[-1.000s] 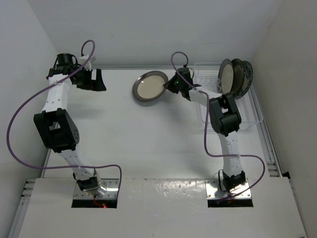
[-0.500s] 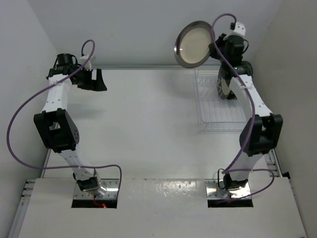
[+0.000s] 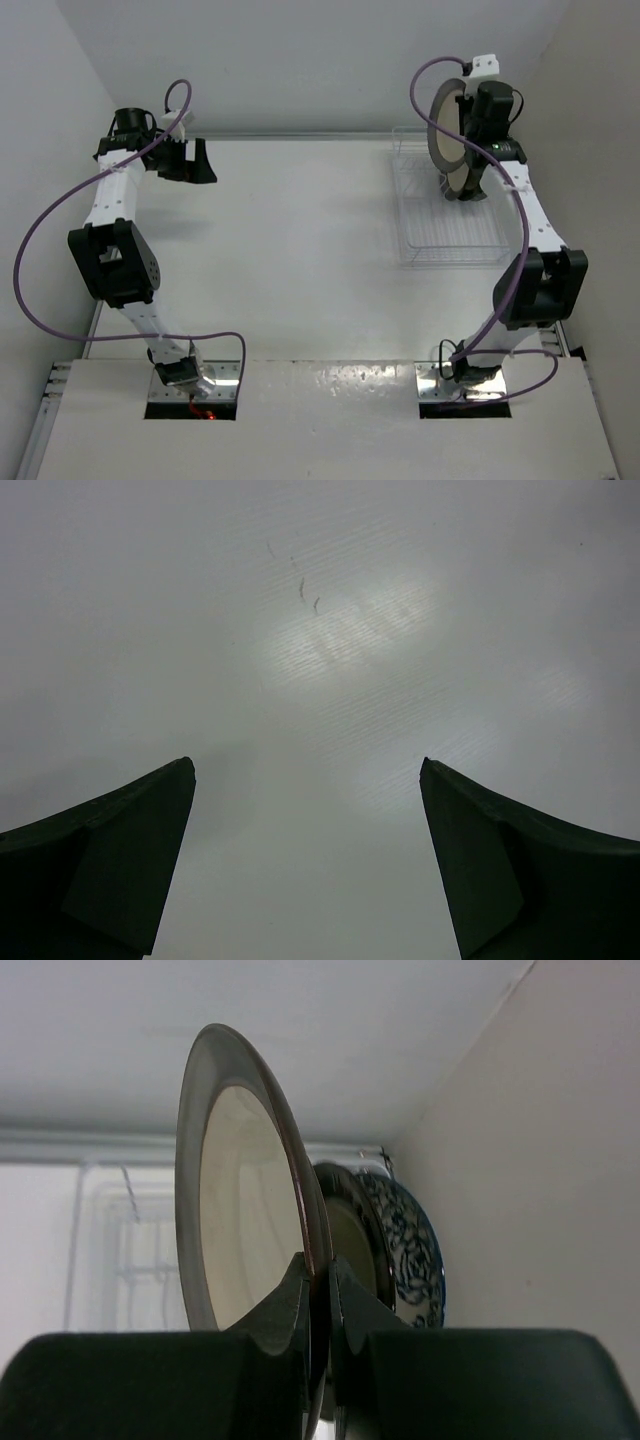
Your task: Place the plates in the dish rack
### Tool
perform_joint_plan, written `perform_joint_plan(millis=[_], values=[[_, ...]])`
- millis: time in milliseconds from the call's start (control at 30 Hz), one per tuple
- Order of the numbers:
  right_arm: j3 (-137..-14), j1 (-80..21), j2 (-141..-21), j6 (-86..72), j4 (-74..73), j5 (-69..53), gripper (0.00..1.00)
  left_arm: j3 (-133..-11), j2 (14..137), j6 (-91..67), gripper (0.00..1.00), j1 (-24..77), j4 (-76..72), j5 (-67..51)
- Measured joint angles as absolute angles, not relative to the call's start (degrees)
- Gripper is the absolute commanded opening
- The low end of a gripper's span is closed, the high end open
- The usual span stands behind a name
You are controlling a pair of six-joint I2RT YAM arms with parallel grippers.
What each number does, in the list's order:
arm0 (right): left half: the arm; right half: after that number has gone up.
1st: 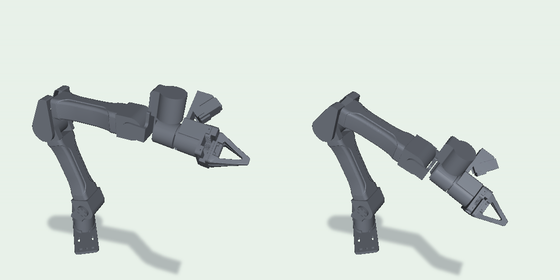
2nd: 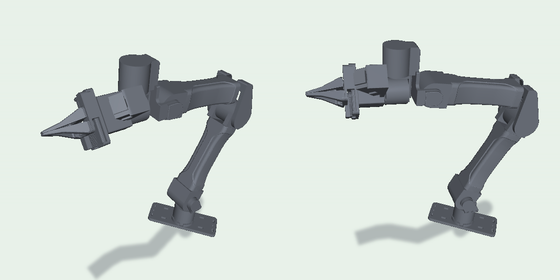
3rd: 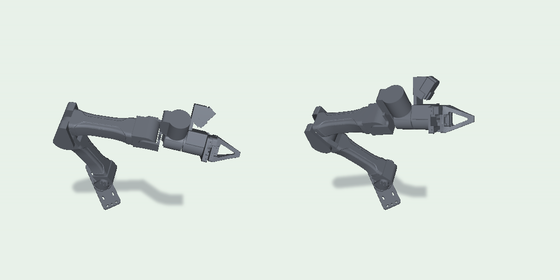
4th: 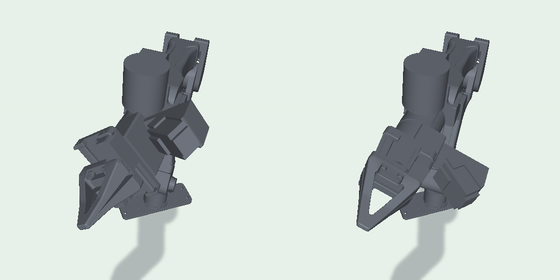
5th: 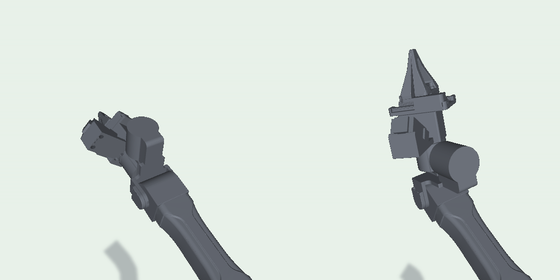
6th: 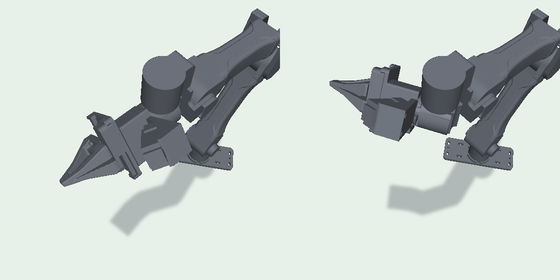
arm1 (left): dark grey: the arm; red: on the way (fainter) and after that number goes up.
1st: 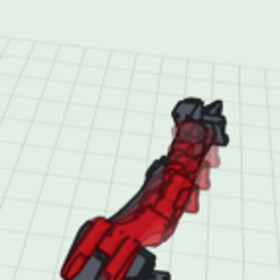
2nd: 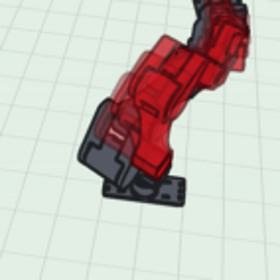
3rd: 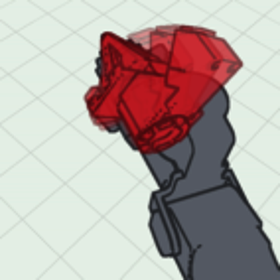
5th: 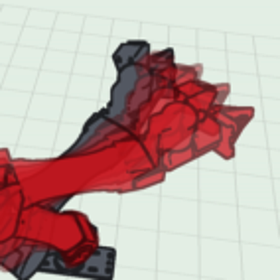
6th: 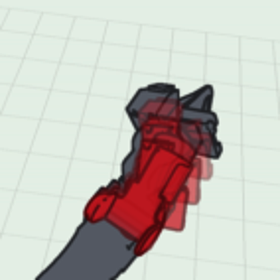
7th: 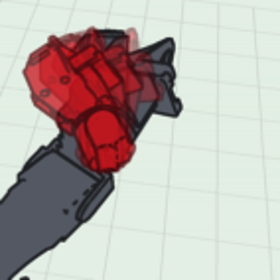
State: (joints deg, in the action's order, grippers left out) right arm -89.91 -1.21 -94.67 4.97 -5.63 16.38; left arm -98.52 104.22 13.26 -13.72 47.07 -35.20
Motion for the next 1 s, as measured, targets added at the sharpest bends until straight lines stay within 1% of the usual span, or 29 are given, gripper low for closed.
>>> perform_joint_plan(millis=[167,400,733,867,1000], values=[[-85.6,-2.6,-94.7,11.9,-6.0,20.2,0.0,-98.5,104.2,13.3,1.0,-13.7,47.2,-35.2],[-82.2,-6.2,-94.7,20.4,-0.9,26.0,0.0,-98.5,104.2,13.3,1.0,-13.7,47.2,-35.4],[-80.3,-12.4,-95.8,34.3,13.9,33.7,0.0,-98.5,104.2,13.3,1.0,-13.7,47.2,-35.8],[-77.4,-14.3,-96.9,37.1,17.9,35.4,0.0,-98.5,104.2,13.3,1.0,-13.7,47.2,-35.8],[-74.2,-15.3,-97.3,36.4,17.6,36.0,0.0,-98.5,104.2,13.2,1.0,-13.7,47.2,-35.8]])
